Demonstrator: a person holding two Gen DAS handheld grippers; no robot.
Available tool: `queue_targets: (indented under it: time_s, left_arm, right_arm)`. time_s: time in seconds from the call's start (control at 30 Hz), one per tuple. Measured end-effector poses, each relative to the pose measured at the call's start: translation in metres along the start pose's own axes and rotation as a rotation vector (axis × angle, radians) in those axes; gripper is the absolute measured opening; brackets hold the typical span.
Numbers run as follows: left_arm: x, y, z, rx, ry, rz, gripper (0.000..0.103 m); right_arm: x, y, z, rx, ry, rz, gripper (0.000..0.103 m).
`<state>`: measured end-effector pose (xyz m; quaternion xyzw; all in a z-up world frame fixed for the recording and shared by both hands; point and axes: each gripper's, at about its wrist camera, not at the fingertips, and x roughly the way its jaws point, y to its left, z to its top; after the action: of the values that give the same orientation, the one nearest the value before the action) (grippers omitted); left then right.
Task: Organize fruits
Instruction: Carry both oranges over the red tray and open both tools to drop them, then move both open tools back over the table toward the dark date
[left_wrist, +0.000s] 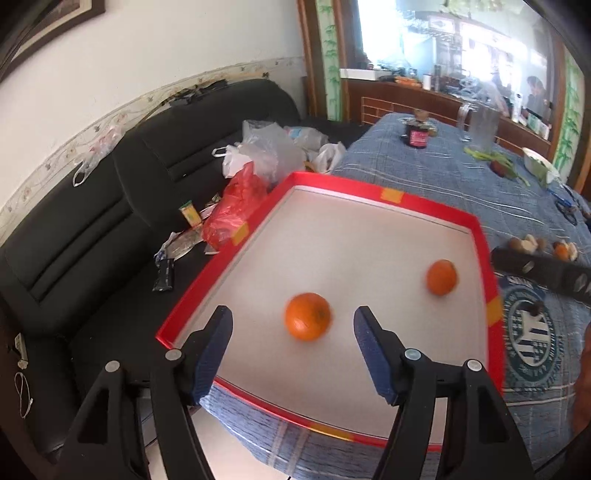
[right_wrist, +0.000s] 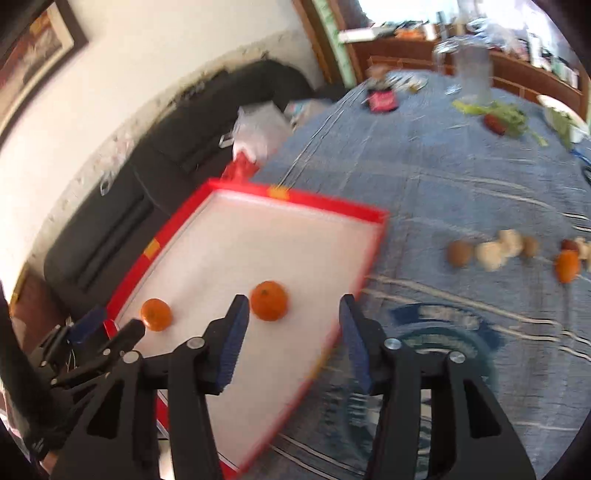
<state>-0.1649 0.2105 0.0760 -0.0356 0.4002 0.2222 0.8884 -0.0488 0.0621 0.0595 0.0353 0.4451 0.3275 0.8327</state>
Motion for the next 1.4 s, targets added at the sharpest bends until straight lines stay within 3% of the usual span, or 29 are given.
queue_targets:
  time_s: [0.23, 0.43, 0.63, 0.77, 0.8, 1.03, 1.07, 1.13, 1.4]
  left_arm:
    - [-0.015, -0.057, -0.003, 0.111, -0.006, -0.093, 0.069]
    - [-0.021, -0.111, -0.003, 0.201, 0.005, -0.189, 0.069]
    - [-0.021, -0.16, -0.006, 0.274, 0.032, -0.25, 0.069]
    - [-0.017, -0.187, -0.009, 0.325, 0.034, -0.269, 0.069]
    - [-0.014, -0.195, -0.009, 0.339, 0.038, -0.28, 0.069]
    - [0.005, -0.219, -0.01, 0.351, 0.087, -0.341, 0.068]
    - [0.007, -0.22, -0.01, 0.353, 0.094, -0.347, 0.068]
    - [0.01, -0.221, -0.01, 0.356, 0.102, -0.368, 0.058]
    - [0.011, -0.209, -0.017, 0.352, 0.117, -0.426, 0.058]
  right_arm:
    - [-0.069, -0.108, -0.011, 0.176, -0.103, -0.099, 0.057]
    - [-0.099, -0.176, -0.023, 0.3, -0.146, -0.14, 0.056]
    - [-0.111, -0.234, -0.024, 0.417, -0.235, -0.108, 0.056]
    - [-0.108, -0.279, -0.035, 0.527, -0.296, -0.016, 0.056]
    - [-0.106, -0.29, -0.037, 0.581, -0.27, -0.046, 0.057]
    - [-0.111, -0.328, -0.05, 0.759, -0.295, 0.029, 0.057]
    - [-0.111, -0.327, -0.049, 0.762, -0.295, 0.023, 0.057]
    - [-0.111, -0.325, -0.047, 0.754, -0.292, 0.007, 0.057]
    - [-0.111, -0.32, -0.05, 0.737, -0.278, 0.003, 0.057]
